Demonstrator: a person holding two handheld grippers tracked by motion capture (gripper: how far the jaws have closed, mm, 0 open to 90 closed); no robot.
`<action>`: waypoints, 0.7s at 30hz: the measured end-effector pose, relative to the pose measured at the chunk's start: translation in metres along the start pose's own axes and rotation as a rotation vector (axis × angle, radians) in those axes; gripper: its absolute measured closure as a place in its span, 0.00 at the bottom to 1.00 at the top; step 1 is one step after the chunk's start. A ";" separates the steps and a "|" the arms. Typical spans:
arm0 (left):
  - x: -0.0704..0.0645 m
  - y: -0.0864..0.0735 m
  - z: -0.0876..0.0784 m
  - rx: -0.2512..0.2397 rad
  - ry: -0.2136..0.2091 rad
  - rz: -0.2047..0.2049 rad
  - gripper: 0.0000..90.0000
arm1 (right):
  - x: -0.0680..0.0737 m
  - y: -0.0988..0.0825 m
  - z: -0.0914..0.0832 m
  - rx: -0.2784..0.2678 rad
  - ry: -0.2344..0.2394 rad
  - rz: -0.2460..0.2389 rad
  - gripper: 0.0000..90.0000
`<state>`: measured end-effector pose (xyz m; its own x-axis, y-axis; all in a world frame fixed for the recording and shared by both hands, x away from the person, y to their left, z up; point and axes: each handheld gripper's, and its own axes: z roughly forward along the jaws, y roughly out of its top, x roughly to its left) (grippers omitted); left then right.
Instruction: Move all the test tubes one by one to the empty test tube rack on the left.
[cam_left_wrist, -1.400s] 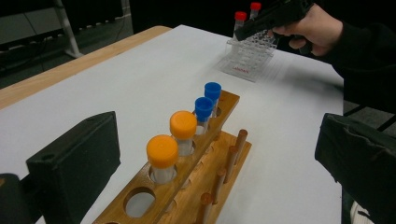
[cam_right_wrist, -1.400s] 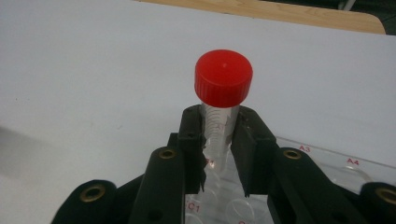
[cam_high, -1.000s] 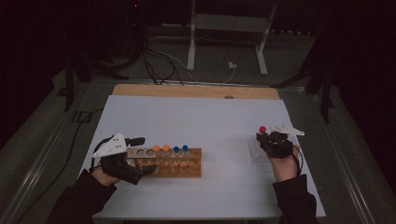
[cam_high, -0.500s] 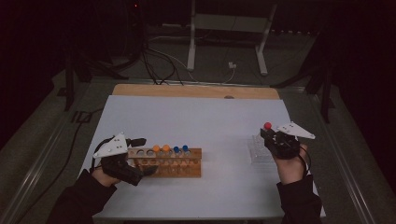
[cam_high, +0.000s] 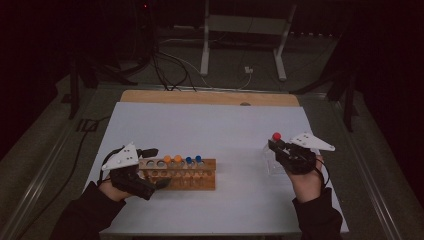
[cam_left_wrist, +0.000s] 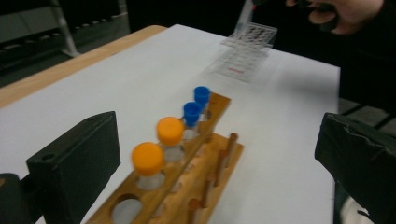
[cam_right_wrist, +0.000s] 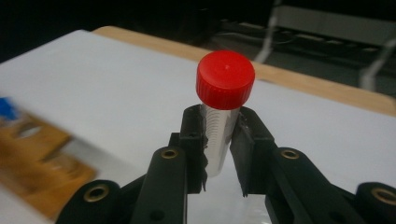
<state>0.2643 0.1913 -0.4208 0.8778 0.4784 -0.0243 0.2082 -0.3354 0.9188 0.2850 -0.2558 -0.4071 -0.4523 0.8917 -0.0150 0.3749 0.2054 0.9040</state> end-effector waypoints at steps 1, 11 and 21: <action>-0.001 0.001 0.000 0.003 -0.001 -0.001 0.01 | 0.004 0.000 0.001 0.006 0.012 -0.009 0.83; -0.005 0.003 0.003 0.009 -0.022 -0.019 0.01 | 0.044 -0.003 0.009 0.058 0.165 -0.074 0.83; -0.012 0.006 0.006 0.008 -0.039 -0.007 0.01 | 0.077 -0.008 0.015 0.121 0.300 -0.147 0.83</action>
<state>0.2576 0.1789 -0.4175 0.8924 0.4490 -0.0458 0.2174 -0.3387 0.9155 0.2591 -0.1824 -0.4217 -0.7195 0.6945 0.0007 0.3726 0.3851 0.8443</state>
